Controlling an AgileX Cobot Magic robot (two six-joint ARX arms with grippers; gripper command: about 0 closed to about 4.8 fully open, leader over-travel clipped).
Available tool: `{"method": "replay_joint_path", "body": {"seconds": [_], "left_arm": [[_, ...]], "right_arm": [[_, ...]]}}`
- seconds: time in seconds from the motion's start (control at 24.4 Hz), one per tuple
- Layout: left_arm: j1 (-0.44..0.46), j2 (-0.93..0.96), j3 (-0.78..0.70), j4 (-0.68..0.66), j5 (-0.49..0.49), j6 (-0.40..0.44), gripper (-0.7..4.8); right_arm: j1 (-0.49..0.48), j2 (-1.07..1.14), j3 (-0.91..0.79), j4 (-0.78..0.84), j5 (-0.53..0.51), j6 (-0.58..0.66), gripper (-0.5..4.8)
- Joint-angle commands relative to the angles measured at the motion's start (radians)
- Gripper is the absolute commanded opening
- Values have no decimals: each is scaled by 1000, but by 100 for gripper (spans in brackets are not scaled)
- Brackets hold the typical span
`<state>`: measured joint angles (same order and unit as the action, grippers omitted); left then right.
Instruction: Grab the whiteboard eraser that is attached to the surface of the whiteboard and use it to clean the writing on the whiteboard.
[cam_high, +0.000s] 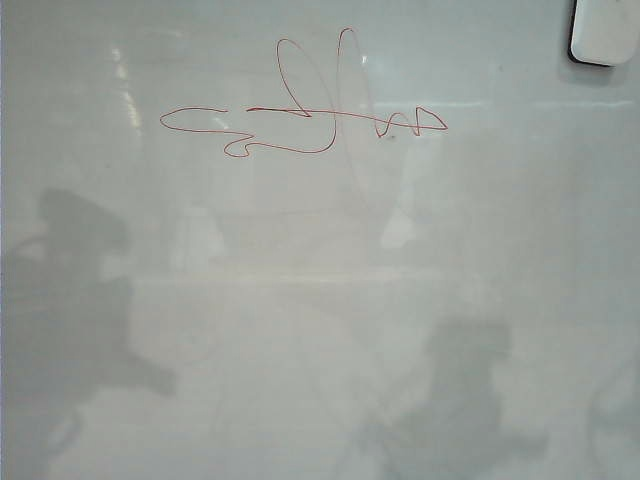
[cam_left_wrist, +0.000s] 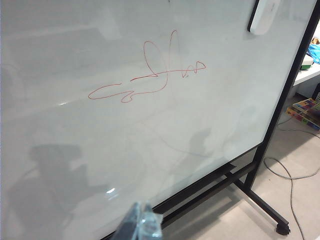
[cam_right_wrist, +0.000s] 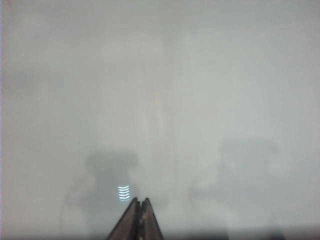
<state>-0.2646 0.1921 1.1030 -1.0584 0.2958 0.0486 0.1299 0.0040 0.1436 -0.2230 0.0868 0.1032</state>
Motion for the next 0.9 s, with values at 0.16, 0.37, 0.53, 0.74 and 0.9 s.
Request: {"method": "replay_joint_path", "body": {"seconds": [0.16,0.37,0.53,0.74,0.9], "left_arm": [[2,0,2,11,4,0,-5],[2,0,2,11,4,0,-5],[2,0,2,11,4,0,-5],[2,0,2,11,4,0,-5],[2,0,2,11,0,0,-5]], "right_arm": [[0,94,534,-156,73,-269,-5],[0,264,871,-283,180,-454,95],[1,522,1230,-299,210,-455,93],[1,742,1431,-160,210,-444,-6],[1,809,1431,-39,206,-338,-6]]}}
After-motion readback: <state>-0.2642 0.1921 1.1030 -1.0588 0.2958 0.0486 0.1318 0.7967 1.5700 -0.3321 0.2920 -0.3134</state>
